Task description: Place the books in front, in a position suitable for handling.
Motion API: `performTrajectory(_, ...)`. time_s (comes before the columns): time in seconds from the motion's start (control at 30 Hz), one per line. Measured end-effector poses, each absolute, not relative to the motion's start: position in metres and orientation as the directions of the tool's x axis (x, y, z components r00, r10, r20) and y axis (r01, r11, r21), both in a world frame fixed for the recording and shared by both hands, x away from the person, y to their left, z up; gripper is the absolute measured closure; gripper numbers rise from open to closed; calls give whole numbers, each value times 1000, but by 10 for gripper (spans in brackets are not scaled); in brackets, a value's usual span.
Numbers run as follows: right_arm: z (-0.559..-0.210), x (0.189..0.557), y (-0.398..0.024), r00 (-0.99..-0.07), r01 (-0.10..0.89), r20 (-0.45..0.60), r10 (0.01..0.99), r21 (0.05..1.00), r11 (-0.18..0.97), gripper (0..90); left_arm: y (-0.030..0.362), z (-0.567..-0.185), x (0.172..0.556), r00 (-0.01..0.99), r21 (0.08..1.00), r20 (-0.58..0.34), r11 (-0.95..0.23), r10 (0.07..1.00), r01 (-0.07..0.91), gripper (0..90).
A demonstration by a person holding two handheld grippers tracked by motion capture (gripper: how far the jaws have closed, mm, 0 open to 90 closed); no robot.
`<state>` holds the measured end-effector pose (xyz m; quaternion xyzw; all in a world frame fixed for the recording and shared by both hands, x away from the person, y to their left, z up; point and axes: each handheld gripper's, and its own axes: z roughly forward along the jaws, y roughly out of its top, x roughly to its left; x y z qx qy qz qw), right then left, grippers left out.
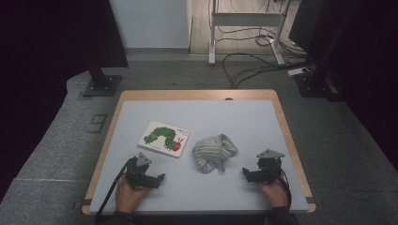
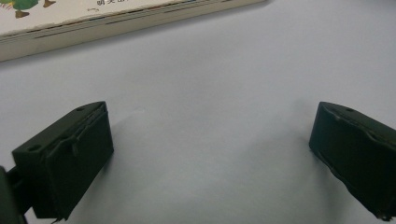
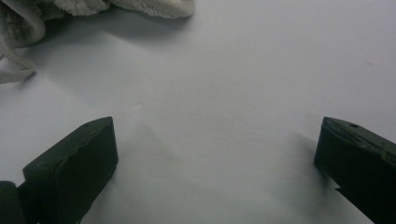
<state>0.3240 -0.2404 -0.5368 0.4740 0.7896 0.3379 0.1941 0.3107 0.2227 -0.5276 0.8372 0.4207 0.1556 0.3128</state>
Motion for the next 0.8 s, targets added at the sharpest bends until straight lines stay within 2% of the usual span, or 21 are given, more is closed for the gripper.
performTrajectory(0.8, -535, 324, -241, -488, 616, 9, 873, 712, 337, 0, 223, -528, 311, 597, 654, -3, -450, 802, 608, 0)
